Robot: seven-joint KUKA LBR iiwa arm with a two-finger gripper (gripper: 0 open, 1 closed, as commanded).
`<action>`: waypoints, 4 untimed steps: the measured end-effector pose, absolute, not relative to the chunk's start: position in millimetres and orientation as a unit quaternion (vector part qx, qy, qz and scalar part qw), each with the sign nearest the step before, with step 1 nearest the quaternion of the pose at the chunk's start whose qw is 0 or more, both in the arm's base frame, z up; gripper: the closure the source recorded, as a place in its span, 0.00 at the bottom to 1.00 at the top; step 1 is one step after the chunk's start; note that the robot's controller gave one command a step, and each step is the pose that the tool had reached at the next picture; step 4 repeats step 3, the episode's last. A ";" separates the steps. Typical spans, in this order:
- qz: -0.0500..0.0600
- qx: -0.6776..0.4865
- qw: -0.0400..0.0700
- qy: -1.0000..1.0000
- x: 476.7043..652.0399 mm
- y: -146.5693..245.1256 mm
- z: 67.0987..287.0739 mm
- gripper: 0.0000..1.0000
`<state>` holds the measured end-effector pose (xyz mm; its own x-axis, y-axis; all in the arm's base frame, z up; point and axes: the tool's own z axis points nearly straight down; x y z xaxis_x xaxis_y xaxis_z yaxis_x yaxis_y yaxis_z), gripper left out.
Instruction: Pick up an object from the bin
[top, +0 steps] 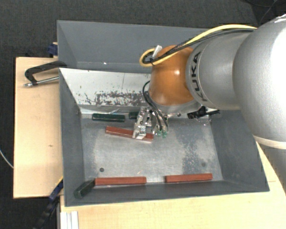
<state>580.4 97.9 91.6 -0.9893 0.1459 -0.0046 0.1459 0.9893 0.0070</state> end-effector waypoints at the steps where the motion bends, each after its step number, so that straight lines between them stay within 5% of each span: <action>1: 0.004 0.072 0.003 0.997 581.7 97.7 91.3 1.00; 4: 0.002 0.071 0.004 0.997 583.0 101.1 90.1 1.00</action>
Offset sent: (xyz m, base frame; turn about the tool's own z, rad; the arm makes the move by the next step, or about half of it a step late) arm 0.0002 0.0001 0.0121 0.0000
